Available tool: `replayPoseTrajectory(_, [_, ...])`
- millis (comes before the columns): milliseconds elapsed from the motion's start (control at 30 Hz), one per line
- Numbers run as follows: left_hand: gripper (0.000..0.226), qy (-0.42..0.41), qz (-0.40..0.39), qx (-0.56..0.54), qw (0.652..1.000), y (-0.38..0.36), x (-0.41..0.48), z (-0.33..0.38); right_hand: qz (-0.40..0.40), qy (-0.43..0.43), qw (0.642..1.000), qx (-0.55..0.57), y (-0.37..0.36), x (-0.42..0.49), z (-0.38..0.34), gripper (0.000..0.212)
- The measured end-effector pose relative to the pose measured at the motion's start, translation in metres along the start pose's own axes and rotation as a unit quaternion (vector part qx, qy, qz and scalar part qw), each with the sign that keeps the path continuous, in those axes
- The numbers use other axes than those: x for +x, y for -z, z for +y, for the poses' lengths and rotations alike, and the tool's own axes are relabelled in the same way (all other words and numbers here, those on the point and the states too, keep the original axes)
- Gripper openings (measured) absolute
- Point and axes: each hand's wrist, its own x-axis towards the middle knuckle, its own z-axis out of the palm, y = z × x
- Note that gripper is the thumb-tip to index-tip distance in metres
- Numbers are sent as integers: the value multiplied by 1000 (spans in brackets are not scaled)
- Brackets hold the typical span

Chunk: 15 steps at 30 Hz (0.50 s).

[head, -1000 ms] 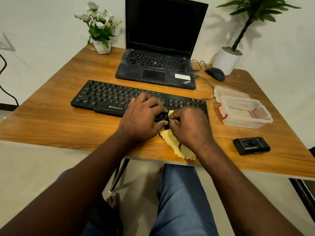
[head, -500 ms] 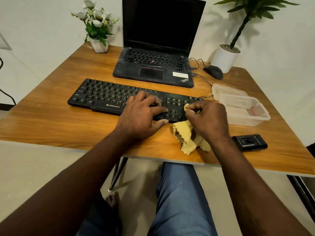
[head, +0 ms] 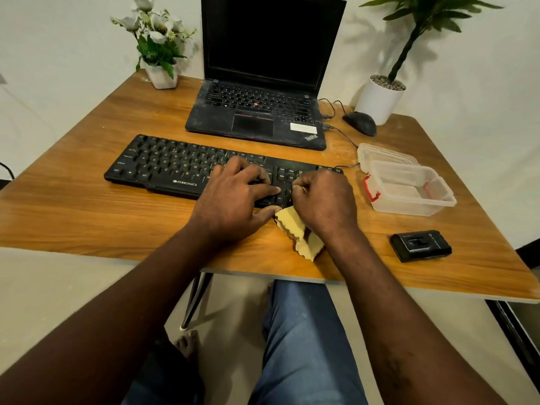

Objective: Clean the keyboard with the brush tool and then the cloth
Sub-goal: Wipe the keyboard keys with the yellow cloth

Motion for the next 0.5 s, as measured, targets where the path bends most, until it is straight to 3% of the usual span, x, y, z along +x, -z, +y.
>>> replayPoseTrajectory(300, [59,8,-6,12,1000,2,0,0,-47,-11,998,-37,14,-10,0,15])
replayPoseTrajectory(500, [55,10,-11,5,1000,3,0,1,-91,-57,992,67,28,-1,23,10])
